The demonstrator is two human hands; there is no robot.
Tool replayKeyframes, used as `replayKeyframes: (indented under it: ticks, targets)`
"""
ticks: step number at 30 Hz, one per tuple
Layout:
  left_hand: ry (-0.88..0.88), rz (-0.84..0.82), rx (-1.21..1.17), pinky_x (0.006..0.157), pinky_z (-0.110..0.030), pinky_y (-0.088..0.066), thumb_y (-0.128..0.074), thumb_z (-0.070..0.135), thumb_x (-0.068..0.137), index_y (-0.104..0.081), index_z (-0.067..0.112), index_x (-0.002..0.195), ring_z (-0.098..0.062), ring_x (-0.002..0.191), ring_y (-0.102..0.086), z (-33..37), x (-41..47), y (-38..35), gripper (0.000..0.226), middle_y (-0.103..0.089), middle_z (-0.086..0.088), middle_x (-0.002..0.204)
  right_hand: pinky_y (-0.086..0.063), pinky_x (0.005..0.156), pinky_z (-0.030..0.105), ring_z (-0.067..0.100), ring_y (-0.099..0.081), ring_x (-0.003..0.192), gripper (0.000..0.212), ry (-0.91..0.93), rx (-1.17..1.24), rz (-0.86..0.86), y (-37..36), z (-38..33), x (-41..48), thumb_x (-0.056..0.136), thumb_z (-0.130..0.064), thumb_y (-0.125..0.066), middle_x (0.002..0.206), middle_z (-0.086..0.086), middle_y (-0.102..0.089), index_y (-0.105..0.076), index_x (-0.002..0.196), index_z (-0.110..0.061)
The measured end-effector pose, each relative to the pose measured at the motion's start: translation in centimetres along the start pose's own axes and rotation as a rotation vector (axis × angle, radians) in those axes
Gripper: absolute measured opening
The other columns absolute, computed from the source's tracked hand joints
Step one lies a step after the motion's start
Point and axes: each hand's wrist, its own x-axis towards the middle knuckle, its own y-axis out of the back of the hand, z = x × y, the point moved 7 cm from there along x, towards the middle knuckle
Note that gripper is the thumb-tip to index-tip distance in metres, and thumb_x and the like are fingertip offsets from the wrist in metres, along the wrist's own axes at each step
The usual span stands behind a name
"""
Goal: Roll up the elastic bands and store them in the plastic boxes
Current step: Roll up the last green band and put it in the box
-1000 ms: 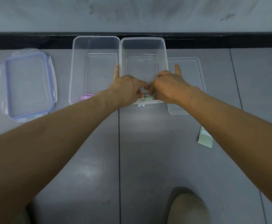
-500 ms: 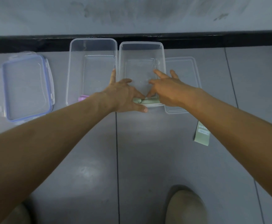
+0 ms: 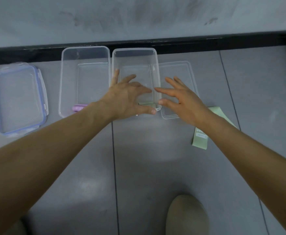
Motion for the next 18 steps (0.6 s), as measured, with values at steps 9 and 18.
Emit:
replayKeyframes:
  ticks: [9, 18]
  targets:
    - [-0.187, 0.556, -0.232, 0.079, -0.042, -0.051, -0.061, 0.015, 0.087, -0.069, 0.018, 0.109, -0.031, 0.085, -0.06, 12.8, -1.0, -1.4, 0.023, -0.067, -0.005, 0.102, -0.046, 0.1, 0.026, 0.015, -0.063, 0.11, 0.035, -0.292, 0.149, 0.438, 3.1, 10.0, -10.0, 0.093, -0.036, -0.065, 0.13, -0.008, -0.062, -0.063, 0.128, -0.031]
    - [-0.118, 0.139, -0.296, 0.086, -0.044, -0.051, -0.065, 0.027, 0.082, -0.066, 0.024, 0.11, -0.03, 0.104, -0.052, 20.3, 1.6, -10.2, 0.028, -0.056, -0.004, 0.11, -0.05, 0.095, 0.039, 0.025, -0.061, 0.11, 0.036, -0.338, -0.065, 0.359, -1.0, 15.4, -15.7, 0.091, -0.029, -0.064, 0.125, 0.0, -0.065, -0.065, 0.127, -0.023]
